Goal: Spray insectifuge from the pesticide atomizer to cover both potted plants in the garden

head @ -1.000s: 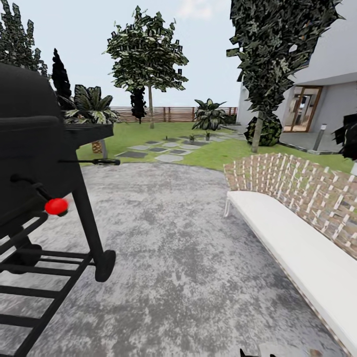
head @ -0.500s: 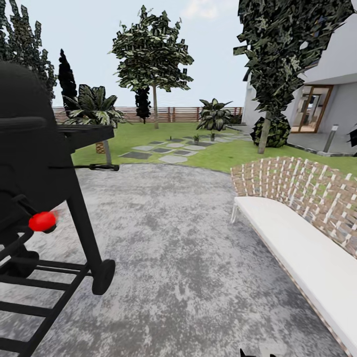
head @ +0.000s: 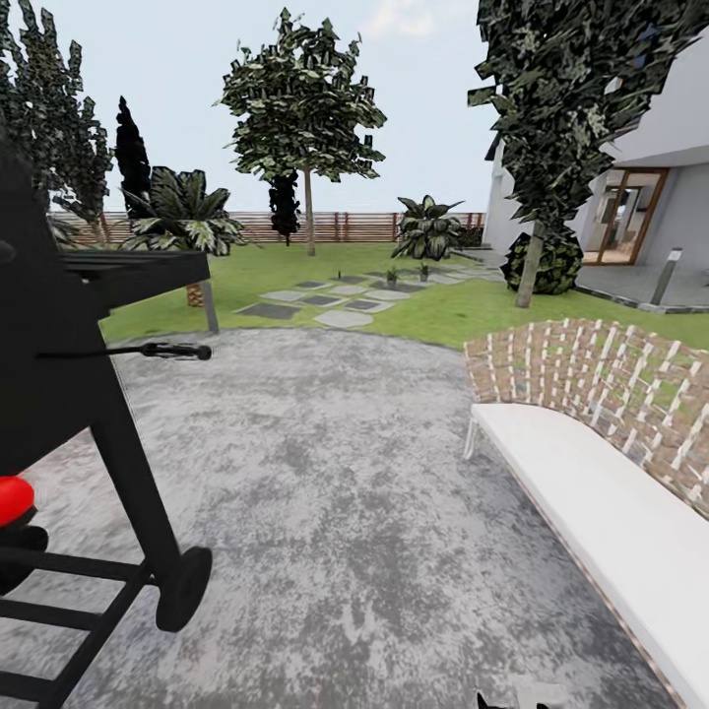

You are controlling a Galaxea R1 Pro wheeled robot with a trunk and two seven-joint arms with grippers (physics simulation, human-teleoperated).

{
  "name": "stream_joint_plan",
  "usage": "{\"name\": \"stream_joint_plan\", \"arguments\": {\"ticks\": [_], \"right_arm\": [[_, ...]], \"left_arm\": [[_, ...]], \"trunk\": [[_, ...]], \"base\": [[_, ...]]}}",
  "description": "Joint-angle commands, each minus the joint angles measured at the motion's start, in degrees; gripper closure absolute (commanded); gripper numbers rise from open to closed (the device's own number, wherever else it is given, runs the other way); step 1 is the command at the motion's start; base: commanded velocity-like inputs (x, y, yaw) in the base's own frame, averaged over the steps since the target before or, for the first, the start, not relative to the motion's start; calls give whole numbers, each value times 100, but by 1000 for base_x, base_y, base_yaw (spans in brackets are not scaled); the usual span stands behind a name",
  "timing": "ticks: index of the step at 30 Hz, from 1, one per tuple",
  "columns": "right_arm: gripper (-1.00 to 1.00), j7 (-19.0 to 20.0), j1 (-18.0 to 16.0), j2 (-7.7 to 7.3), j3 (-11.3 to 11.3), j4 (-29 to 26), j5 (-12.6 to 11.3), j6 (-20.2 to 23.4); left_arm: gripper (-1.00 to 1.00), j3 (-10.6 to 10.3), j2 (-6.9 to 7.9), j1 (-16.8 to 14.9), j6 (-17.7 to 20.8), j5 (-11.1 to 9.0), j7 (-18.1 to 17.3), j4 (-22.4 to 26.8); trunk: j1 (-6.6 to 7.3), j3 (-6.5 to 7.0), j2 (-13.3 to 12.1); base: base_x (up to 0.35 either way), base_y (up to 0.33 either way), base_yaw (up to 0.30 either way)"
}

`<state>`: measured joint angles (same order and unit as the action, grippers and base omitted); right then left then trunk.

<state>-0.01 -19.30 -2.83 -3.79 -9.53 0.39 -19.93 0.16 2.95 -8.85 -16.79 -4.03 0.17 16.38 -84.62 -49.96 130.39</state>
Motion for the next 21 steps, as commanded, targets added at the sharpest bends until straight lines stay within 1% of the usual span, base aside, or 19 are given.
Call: {"name": "stream_joint_plan", "arguments": {"ticks": [1,21], "right_arm": [[-100,10,-3,2,-34,7,5,-20],[-100,10,-3,11,-34,12,5,-20]], "left_arm": [[-100,-7,2,-3,-17,-43,0,-4],[-100,-7,21,-3,-17,-45,1,-4]], "trunk": [[-2,-6,2],[-2,-6,2]], "base": [[333,-124,0],[331,-134,0]]}}
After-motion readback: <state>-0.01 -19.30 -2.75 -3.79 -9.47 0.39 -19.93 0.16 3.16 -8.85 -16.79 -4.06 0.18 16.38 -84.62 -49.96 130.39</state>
